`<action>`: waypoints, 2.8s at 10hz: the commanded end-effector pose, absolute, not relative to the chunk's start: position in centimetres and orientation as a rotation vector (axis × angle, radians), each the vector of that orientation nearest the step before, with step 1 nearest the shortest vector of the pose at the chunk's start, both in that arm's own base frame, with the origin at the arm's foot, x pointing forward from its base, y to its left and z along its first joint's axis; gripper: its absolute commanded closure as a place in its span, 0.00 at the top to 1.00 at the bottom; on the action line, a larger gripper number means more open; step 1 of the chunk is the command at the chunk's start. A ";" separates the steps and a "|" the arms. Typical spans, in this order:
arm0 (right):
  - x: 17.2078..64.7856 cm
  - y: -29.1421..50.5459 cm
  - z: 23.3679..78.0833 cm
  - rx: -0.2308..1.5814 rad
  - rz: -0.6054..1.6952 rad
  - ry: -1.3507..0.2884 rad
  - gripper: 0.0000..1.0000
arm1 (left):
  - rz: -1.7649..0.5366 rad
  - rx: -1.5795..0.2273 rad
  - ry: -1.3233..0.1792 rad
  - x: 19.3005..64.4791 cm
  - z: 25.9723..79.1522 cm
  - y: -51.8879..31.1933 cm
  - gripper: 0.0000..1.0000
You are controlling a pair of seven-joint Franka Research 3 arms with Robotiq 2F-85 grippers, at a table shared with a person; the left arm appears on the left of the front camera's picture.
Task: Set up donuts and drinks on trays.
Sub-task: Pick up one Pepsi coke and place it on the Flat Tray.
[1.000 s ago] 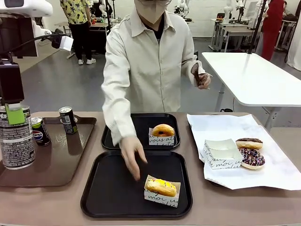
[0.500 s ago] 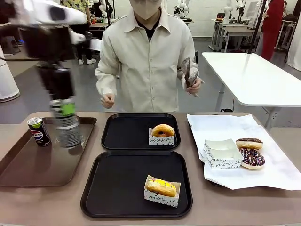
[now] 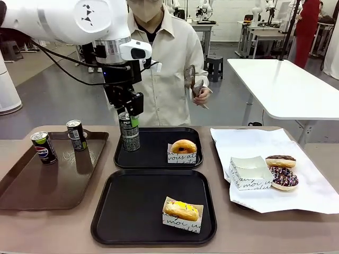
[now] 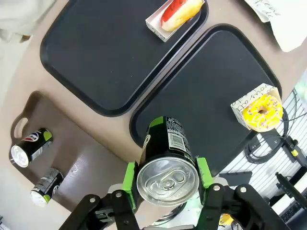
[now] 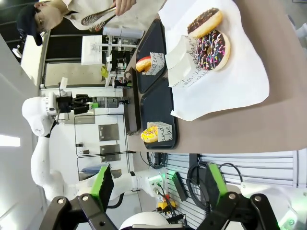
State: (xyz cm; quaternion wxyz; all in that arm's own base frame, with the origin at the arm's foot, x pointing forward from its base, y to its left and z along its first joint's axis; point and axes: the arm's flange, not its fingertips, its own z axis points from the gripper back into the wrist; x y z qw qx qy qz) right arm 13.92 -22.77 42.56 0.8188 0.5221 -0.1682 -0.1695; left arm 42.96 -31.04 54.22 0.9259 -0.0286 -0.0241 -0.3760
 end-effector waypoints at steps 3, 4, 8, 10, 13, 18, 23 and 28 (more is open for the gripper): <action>13.9 -22.8 42.5 1.135 -0.346 -0.381 1.00 | -0.788 -0.047 -0.074 41.4 55.5 -30.4 0.58; 13.9 -22.8 42.5 1.135 -0.346 -0.381 1.00 | -0.777 -0.055 -0.060 42.4 55.0 -31.0 0.58; 13.9 -22.8 42.5 1.135 -0.346 -0.381 1.00 | -0.436 -0.199 -0.104 52.3 49.1 -33.4 0.58; 13.9 -22.8 42.5 1.135 -0.346 -0.381 1.00 | -0.405 -0.130 -0.150 53.8 46.5 -34.2 0.58; 13.9 -22.8 42.5 1.135 -0.346 -0.381 1.00 | -0.452 -0.027 -0.198 53.2 44.9 -34.6 0.58; 13.9 -22.8 42.5 1.135 -0.346 -0.381 1.00 | -0.442 0.068 -0.193 53.5 42.6 -33.4 0.58; 13.9 -22.8 42.5 1.135 -0.346 -0.381 1.00 | -0.426 0.087 -0.162 53.7 41.9 -33.1 0.98; 13.9 -22.8 42.5 1.135 -0.346 -0.381 1.00 | -0.416 0.023 -0.170 52.5 45.6 -32.3 1.00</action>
